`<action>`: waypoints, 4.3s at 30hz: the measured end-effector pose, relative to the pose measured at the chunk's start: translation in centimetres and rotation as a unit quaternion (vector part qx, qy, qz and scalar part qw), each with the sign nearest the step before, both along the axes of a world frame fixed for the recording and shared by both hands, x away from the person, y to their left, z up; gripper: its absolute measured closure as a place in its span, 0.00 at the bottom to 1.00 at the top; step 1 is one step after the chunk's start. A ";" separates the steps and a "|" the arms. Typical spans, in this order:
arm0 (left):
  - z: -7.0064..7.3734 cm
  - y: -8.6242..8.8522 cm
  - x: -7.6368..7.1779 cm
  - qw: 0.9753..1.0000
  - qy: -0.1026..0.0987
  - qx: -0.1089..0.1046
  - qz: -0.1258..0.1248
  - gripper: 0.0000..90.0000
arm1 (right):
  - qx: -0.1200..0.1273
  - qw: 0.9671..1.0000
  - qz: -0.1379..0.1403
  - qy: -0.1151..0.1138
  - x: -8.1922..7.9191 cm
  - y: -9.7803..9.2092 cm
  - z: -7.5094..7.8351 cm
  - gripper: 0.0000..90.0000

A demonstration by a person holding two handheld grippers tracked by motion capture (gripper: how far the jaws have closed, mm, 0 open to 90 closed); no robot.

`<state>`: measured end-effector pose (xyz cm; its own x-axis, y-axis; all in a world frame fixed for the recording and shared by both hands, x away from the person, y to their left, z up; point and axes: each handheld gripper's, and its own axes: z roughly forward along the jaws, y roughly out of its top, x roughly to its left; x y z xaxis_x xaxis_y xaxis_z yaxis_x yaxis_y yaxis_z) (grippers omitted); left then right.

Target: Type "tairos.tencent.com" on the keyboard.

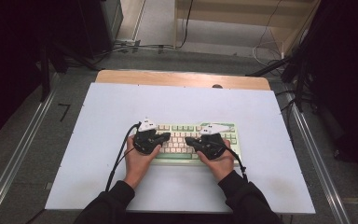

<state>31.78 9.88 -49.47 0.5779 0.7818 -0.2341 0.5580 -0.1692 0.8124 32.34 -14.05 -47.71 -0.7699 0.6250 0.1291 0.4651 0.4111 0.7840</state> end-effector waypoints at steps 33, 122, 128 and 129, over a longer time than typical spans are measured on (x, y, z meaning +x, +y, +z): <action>1.0 1.5 -0.7 1.000 -0.013 -0.018 0.008 1.00 | -0.004 1.000 -0.010 -0.002 -0.4 -1.6 0.2 0.98; 0.8 3.1 -3.0 1.000 0.002 -0.012 -0.016 1.00 | -0.008 1.000 -0.014 -0.002 -0.5 -1.8 -0.1 0.98; 0.5 2.7 -3.0 1.000 0.009 -0.006 -0.025 1.00 | -0.008 1.000 -0.016 -0.003 -0.5 -1.8 -0.1 0.98; 0.5 2.7 -3.0 1.000 0.009 -0.005 -0.025 1.00 | -0.008 1.000 -0.016 -0.003 -0.5 -1.8 0.0 0.98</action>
